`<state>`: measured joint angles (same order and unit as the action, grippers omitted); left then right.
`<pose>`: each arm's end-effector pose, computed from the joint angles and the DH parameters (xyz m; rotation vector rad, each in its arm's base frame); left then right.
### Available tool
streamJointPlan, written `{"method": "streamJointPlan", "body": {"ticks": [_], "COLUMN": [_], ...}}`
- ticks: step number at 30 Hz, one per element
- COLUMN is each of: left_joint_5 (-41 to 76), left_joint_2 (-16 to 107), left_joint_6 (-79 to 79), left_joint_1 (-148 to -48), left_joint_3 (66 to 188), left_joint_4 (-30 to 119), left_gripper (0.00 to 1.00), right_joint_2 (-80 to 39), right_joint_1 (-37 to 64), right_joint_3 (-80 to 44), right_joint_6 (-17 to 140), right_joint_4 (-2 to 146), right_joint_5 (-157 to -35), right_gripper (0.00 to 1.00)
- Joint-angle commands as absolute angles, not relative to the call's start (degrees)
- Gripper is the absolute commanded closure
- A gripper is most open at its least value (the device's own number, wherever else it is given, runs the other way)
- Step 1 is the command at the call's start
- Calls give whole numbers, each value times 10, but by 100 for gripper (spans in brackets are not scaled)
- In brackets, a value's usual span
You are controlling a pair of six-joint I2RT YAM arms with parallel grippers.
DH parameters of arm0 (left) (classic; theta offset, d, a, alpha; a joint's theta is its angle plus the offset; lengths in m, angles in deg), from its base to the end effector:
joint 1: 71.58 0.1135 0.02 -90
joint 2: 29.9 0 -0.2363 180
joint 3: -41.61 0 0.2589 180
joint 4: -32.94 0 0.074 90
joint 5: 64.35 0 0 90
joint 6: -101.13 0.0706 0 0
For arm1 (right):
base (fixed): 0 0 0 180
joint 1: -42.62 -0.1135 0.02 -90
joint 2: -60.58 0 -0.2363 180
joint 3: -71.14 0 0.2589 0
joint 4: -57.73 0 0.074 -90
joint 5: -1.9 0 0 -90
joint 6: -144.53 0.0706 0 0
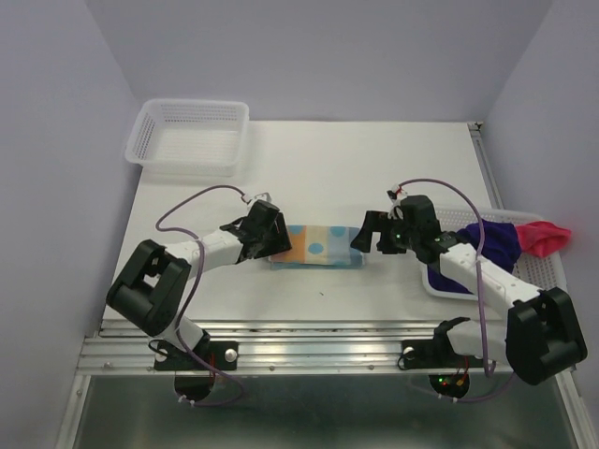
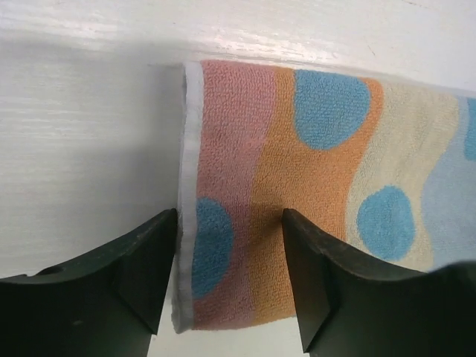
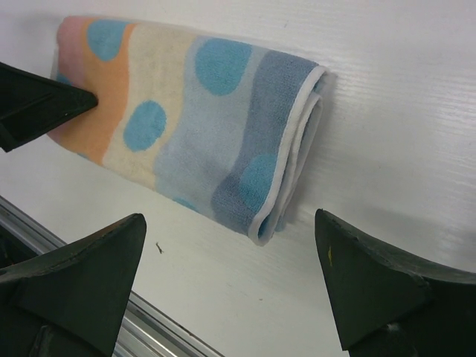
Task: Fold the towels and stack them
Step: Neatly place the folded towel into the bin
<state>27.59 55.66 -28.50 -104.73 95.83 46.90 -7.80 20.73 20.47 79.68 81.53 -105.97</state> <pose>0.2730 -0.1755 0.1117 -0.1546 2.4313 -0.5610 0.2567 0.1265 0.1608 -0.1004 2.3766 0.7685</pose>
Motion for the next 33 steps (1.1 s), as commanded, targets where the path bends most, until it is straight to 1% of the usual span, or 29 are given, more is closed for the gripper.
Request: {"method": "streamJointPlan", "body": {"ticks": [1, 3, 4, 6, 7, 8, 15, 18, 21, 22, 26, 33], "left_joint_5": [333, 348, 364, 381, 387, 396, 524, 574, 594, 600, 614, 605], "left_joint_2": [596, 612, 615, 626, 630, 639, 670, 688, 709, 718, 760, 821], "left_joint_6": [-283, -286, -293, -298, -298, -297, -209, -120, -8, -7, 96, 202], "left_joint_1": [-1079, -1100, -1105, -1107, -1108, -1108, -1109, -1108, -1099, -1095, -1060, -953], "left_joint_3": [993, 1004, 1011, 1013, 1023, 1032, 1147, 1208, 1278, 1298, 1384, 1554], "left_joint_4": [525, 543, 560, 569, 578, 585, 608, 594, 574, 575, 579, 601], "left_gripper": [33, 38, 46, 59, 82, 100, 100, 100, 100, 100, 100, 100], "right_joint_2": [-85, -95, -97, -100, -100, -99, -58, -37, -22, -20, -13, -23], "right_joint_1": [203, 203, 203, 202, 203, 203, 203, 203, 203, 203, 203, 203], "right_joint_3": [178, 175, 174, 174, 173, 172, 176, 180, 183, 184, 188, 192], "right_joint_6": [786, 785, 787, 788, 790, 789, 773, 764, 761, 761, 758, 754], "right_joint_4": [808, 816, 816, 816, 817, 819, 828, 828, 825, 824, 823, 819], "right_joint_5": [-1037, -1029, -1024, -1022, -1021, -1020, -1003, -1000, -1000, -1000, -997, -984], "right_gripper": [0, 0, 0, 0, 0, 0, 0, 0, 0, 0, 0, 0]}}
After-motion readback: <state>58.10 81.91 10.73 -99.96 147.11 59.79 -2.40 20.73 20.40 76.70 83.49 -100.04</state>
